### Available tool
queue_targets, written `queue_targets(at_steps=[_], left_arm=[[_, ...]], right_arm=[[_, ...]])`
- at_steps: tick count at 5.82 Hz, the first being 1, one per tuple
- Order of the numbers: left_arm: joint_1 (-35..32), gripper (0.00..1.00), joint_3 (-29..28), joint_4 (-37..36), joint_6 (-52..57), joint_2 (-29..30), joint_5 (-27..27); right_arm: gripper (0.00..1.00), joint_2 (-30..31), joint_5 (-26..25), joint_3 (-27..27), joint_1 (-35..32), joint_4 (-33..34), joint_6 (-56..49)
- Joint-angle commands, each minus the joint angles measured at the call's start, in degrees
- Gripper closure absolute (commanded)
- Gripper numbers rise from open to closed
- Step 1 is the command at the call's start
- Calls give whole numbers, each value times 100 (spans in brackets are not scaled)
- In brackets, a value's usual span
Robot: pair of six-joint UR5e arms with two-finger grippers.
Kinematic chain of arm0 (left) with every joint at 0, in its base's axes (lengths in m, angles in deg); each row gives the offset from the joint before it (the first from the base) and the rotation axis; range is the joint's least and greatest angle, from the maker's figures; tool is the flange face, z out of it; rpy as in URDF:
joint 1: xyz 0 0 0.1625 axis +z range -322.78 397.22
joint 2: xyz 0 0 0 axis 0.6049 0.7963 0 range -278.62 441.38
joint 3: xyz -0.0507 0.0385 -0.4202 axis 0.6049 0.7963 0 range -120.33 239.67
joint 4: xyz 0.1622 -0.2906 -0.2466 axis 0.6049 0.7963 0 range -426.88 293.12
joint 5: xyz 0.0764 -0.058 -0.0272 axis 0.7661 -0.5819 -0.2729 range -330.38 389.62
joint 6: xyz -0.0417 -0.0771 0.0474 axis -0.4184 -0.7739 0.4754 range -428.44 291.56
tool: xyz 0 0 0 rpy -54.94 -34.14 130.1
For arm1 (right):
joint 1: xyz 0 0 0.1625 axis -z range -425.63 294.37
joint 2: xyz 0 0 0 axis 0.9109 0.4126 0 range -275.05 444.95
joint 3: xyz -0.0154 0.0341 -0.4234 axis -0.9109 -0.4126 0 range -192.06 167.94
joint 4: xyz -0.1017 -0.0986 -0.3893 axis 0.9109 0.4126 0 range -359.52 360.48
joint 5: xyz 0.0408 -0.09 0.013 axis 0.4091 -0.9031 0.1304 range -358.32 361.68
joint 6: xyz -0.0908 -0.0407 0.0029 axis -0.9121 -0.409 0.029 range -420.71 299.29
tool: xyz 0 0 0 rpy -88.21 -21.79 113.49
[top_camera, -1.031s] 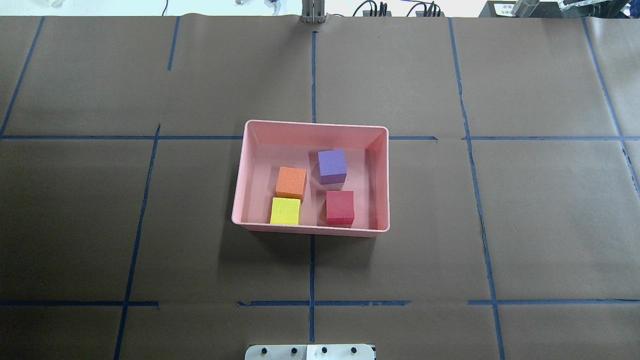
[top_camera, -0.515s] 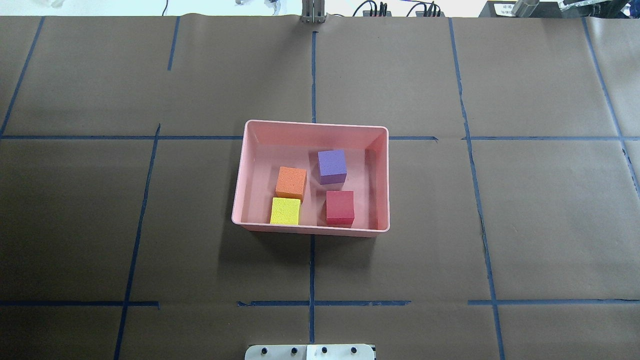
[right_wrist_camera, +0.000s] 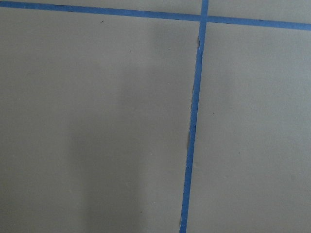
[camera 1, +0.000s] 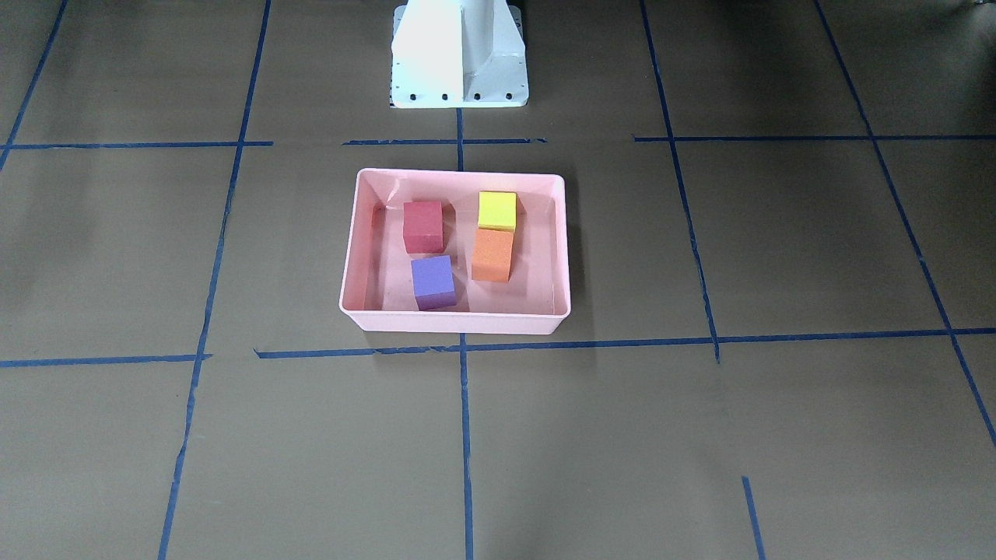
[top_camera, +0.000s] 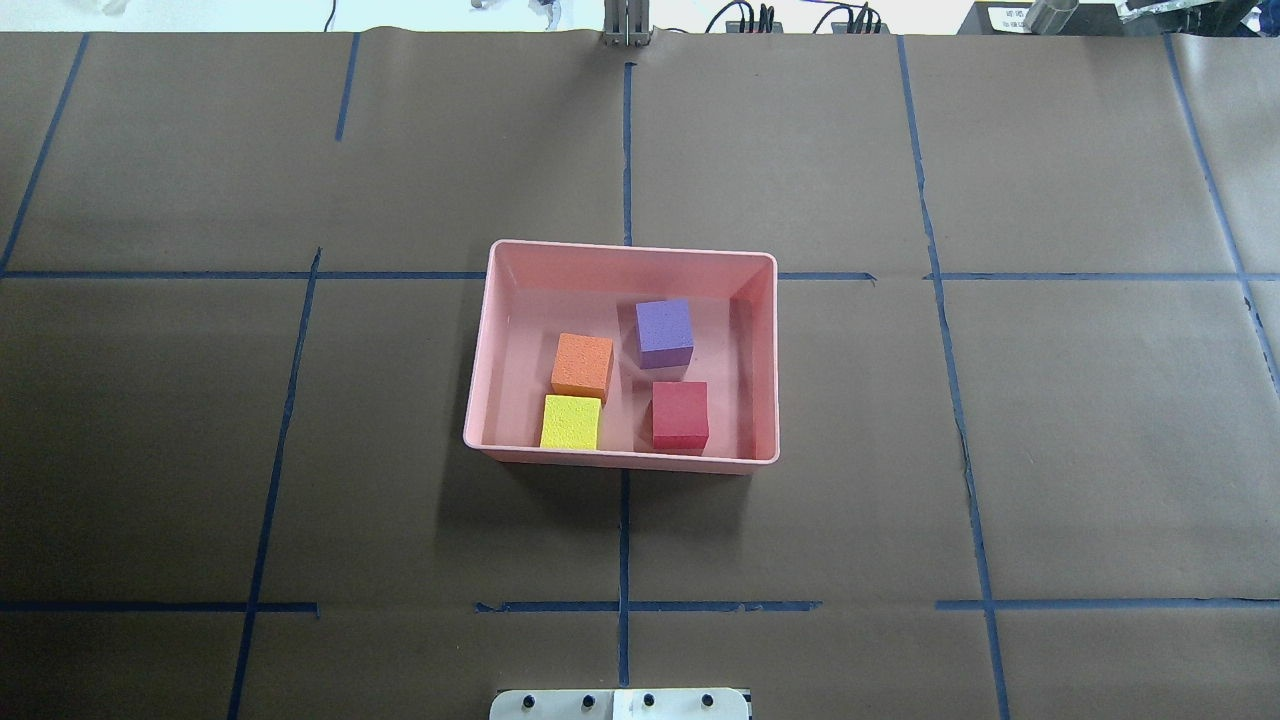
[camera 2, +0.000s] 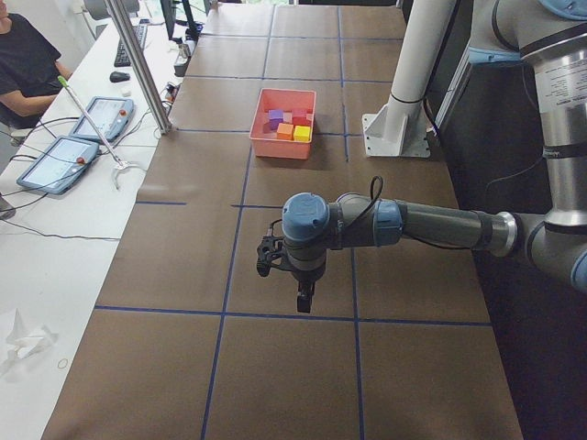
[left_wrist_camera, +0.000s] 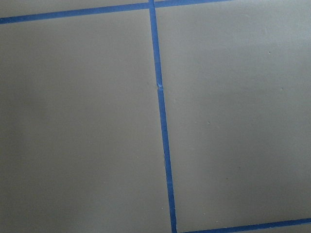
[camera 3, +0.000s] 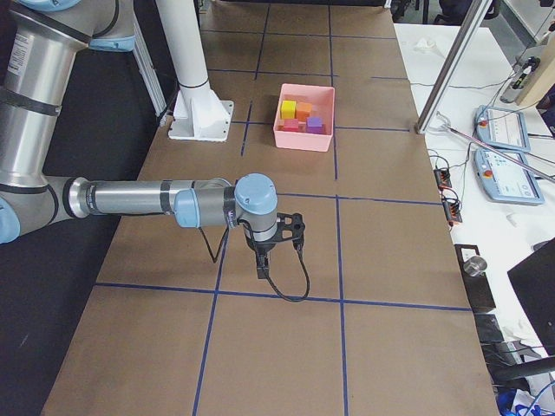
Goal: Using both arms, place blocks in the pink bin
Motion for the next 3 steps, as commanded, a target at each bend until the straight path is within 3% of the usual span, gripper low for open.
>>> queue_targets(at_steps=[1, 3], left_arm=[[8, 0, 28, -43, -29, -5, 4], [-1, 0, 11, -148, -29, -5, 56]], right_arm=[[0, 22, -8, -7, 0, 11, -17], [0, 22, -8, -85, 0, 11, -17]])
